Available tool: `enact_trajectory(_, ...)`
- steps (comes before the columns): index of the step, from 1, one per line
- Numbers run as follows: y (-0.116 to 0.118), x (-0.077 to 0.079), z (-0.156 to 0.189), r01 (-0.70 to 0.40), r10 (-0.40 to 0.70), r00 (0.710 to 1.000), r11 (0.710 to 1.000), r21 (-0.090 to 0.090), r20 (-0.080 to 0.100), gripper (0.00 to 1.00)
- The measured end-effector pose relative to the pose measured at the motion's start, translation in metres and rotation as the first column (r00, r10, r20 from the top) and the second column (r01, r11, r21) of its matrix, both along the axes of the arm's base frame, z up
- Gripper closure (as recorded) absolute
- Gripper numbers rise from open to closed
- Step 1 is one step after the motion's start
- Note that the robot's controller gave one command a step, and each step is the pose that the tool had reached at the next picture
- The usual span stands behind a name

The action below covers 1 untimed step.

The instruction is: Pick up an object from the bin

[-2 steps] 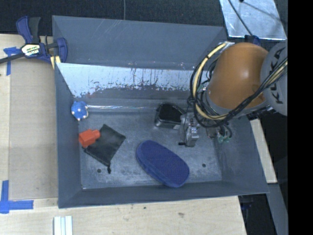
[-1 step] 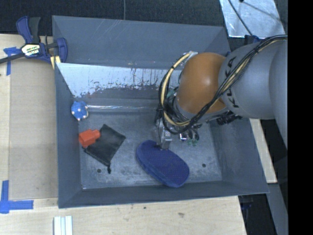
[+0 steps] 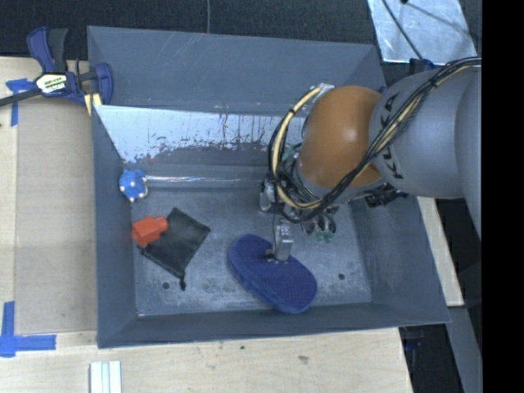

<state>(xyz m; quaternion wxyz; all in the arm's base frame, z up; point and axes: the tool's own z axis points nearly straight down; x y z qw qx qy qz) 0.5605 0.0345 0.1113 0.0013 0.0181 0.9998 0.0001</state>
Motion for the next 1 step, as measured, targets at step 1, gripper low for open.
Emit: enact_trajectory(1,0.0061,-0.0541,-0.0406,-0.005,0.005,1.000,1.000,0.001,0.008,0.00)
